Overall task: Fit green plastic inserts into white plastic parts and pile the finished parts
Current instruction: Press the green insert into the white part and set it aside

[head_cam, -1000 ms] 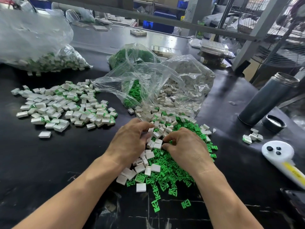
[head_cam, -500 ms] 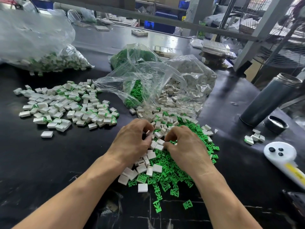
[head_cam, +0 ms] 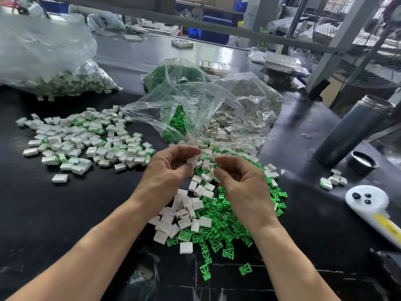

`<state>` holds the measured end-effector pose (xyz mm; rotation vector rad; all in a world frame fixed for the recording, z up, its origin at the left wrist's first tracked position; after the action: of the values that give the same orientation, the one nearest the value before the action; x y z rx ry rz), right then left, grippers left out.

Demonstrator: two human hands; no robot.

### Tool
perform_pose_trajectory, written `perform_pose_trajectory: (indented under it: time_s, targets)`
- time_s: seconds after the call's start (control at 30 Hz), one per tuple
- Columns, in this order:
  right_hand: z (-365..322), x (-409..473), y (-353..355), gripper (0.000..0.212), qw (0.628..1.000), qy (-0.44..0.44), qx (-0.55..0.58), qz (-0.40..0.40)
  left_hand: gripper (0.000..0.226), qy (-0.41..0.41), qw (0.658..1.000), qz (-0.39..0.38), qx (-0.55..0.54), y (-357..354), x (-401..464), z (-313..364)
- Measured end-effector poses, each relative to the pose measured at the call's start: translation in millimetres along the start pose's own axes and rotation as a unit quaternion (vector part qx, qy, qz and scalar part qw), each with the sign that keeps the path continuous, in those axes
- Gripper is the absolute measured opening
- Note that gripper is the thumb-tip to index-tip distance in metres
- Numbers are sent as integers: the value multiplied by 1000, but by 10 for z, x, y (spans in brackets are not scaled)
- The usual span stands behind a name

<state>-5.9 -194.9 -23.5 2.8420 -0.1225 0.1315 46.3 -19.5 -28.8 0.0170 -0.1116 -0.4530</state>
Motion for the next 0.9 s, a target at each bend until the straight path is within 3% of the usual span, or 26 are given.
perform_pose_trajectory:
  time_s: [0.3,0.9]
  targets:
    - [-47,-18,-63,16,998,29,64,-3,28,5,999,-32,-8,-97,-26,38]
    - [-74,-38,-68,17,998,59,24,8,24,-1,999,-39,-3,-102,-56,69]
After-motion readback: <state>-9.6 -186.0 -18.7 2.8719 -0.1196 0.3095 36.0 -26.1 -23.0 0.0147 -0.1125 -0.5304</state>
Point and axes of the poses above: each hand's wrist, its own x-axis towards the middle knuckle, its own y-axis out of the back of the hand, z = x × y, the point moved 6 cm from there along x, towards the middle knuckle, and after that the axes turned 11 degrees about -z, right-handed, at the moved point
